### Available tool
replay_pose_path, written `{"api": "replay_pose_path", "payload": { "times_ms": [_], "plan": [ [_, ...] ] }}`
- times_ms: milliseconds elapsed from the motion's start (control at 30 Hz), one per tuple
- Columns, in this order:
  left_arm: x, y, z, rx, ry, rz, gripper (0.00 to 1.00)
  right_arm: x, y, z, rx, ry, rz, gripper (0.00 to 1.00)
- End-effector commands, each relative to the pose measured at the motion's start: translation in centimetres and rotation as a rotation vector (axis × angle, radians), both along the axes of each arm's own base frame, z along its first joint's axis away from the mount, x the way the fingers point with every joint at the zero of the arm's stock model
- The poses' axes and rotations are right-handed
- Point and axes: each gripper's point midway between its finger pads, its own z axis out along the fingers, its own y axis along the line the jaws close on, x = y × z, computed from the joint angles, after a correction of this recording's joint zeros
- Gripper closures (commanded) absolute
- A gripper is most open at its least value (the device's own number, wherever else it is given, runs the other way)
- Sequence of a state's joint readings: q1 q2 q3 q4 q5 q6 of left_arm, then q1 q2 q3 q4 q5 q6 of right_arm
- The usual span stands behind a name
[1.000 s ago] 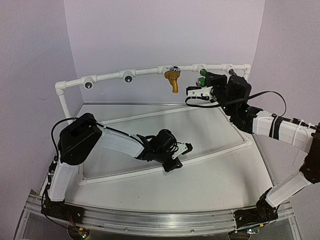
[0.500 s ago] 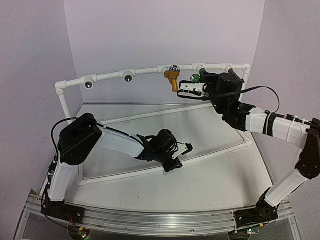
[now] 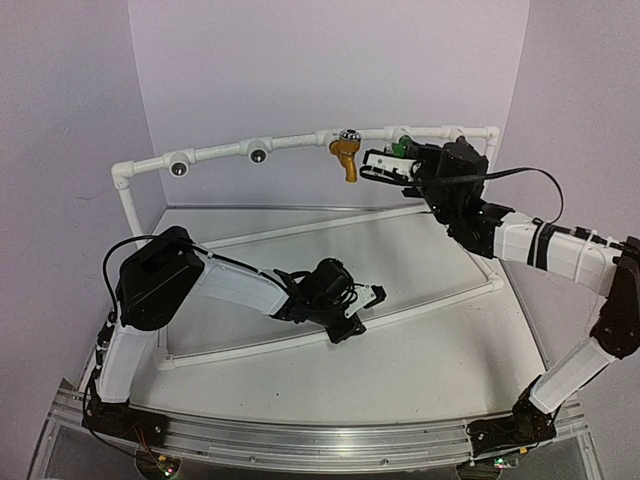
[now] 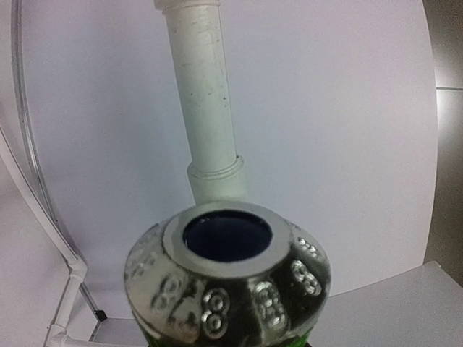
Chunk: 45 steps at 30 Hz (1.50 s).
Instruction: Install the water faucets
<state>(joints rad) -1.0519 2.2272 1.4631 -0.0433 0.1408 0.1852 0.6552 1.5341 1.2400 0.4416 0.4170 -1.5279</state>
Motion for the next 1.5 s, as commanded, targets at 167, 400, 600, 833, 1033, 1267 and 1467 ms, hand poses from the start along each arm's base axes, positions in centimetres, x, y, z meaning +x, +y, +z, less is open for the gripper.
{"api": "replay_pose_path", "payload": {
  "times_ms": [167, 400, 600, 833, 1033, 1267, 1467],
  "plan": [
    [-4.7, 1.9, -3.8, 0.126, 0.145, -0.049, 1.0, 1.6, -4.6, 2.7, 0.163, -0.019, -0.124, 1.0],
    [-4.8, 1.9, -3.9, 0.128, 0.149, -0.052, 1.0, 1.8, -4.9, 2.6, 0.279, 0.0, -0.137, 1.0],
    [-5.0, 1.7, -3.6, 0.124, 0.148, -0.057, 1.0, 1.9, -5.4, 2.3, 0.404, 0.005, -0.156, 1.0],
    [-5.7, 1.5, -3.3, 0.127, 0.14, -0.076, 1.0, 2.2, -5.4, 2.2, 0.509, -0.007, -0.16, 1.0],
    [-6.3, 1.4, -3.6, 0.136, 0.147, -0.094, 1.0, 2.6, -5.3, 1.6, 0.608, 0.006, -0.161, 1.0],
    [-6.6, 1.4, -3.4, 0.136, 0.151, -0.106, 1.0, 2.9, -5.3, 1.0, 0.711, 0.018, -0.159, 1.0],
    [-7.2, 1.2, -3.3, 0.136, 0.157, -0.122, 1.0, 3.3, -5.4, 0.5, 0.809, 0.026, -0.156, 1.0]
  ]
}}
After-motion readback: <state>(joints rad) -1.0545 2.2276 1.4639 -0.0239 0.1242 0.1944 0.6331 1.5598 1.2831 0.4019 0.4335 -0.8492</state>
